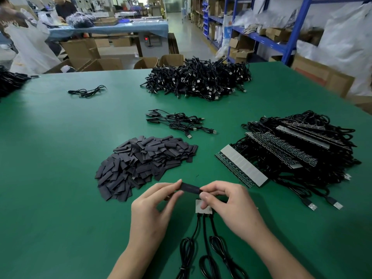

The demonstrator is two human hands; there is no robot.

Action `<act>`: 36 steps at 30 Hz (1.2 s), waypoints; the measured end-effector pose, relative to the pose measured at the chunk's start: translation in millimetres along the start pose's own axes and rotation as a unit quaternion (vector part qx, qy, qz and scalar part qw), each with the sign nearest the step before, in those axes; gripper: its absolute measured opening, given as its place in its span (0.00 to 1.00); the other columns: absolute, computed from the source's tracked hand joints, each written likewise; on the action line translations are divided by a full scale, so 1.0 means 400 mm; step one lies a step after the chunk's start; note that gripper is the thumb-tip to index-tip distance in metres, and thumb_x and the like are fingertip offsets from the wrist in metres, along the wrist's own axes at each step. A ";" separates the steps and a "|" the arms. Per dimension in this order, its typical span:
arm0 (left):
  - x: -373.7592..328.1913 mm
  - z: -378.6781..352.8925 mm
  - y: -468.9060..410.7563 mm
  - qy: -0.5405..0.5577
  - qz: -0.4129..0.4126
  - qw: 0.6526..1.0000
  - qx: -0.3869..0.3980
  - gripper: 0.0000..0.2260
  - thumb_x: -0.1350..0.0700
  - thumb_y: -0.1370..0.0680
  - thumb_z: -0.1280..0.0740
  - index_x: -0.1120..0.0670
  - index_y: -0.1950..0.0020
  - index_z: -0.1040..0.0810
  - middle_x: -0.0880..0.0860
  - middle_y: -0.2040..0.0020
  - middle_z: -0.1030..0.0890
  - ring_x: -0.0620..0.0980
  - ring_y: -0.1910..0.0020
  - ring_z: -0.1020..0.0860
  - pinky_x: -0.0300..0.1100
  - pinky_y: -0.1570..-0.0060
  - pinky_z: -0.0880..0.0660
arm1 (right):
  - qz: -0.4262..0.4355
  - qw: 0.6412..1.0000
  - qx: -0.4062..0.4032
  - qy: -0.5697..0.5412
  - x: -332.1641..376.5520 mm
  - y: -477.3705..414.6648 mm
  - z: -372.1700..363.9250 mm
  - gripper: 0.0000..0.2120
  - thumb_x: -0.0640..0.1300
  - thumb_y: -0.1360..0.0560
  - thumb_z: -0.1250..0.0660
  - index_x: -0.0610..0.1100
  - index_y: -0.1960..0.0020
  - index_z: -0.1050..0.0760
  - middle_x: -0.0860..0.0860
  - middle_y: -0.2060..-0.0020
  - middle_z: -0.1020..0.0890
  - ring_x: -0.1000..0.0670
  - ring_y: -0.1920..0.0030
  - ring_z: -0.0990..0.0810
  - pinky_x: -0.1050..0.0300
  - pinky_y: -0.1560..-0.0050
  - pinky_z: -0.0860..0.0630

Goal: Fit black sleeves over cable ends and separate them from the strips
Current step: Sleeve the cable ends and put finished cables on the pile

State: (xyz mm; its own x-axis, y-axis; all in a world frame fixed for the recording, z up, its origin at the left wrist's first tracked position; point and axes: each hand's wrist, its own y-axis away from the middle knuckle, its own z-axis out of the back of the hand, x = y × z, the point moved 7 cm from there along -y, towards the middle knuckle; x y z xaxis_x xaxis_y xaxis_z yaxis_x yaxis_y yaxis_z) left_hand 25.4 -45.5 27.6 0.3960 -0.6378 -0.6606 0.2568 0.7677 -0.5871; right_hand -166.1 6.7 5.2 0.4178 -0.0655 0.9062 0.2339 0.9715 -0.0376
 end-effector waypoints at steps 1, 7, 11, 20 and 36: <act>-0.001 -0.003 0.000 0.002 0.001 1.000 -0.001 0.12 0.61 0.28 0.23 0.54 0.44 0.13 0.42 0.51 0.15 0.37 0.54 0.18 0.29 0.50 0.24 | -0.003 1.000 -0.007 0.000 -0.002 -0.001 0.002 0.03 0.48 0.21 0.29 0.54 0.52 0.18 0.60 0.64 0.14 0.62 0.58 0.17 0.74 0.57 0.29; -0.012 -0.024 0.009 -0.004 -0.009 1.000 0.028 0.17 0.54 0.23 0.26 0.48 0.34 0.19 0.41 0.50 0.17 0.38 0.56 0.20 0.31 0.54 0.23 | -0.009 1.000 -0.028 -0.006 -0.010 -0.006 0.009 0.04 0.49 0.21 0.28 0.53 0.55 0.18 0.60 0.64 0.13 0.62 0.57 0.16 0.74 0.57 0.28; -0.017 -0.034 0.011 -0.032 -0.025 0.998 0.042 0.21 0.52 0.22 0.26 0.48 0.30 0.22 0.42 0.50 0.17 0.39 0.58 0.21 0.36 0.58 0.22 | -0.008 0.999 -0.044 -0.012 -0.013 -0.003 0.005 0.03 0.48 0.22 0.27 0.53 0.56 0.18 0.60 0.64 0.13 0.62 0.57 0.16 0.75 0.57 0.29; -0.020 -0.037 0.009 -0.049 -0.034 0.997 0.057 0.19 0.48 0.22 0.30 0.49 0.31 0.19 0.42 0.48 0.15 0.39 0.57 0.20 0.39 0.59 0.21 | -0.007 0.996 -0.070 -0.054 -0.015 -0.003 0.018 0.04 0.47 0.23 0.25 0.50 0.57 0.18 0.58 0.64 0.13 0.62 0.59 0.15 0.75 0.57 0.30; 0.080 -0.057 0.018 0.338 0.298 0.892 0.024 0.06 0.62 0.23 0.27 0.56 0.47 0.14 0.57 0.57 0.13 0.53 0.57 0.13 0.35 0.63 0.21 | 0.101 0.980 -0.040 0.166 0.013 -0.001 0.008 0.12 0.66 0.29 0.31 0.62 0.49 0.20 0.69 0.53 0.19 0.63 0.45 0.25 0.61 0.45 0.28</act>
State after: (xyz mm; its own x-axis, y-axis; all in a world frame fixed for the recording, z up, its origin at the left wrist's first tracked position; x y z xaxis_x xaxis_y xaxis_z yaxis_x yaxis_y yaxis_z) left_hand 20.0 -61.9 -8.3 -0.1420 0.0059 -0.9898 0.2222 0.9746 -0.0261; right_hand -166.7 6.5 11.3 0.7228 0.0427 0.6898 0.1801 0.9520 -0.2476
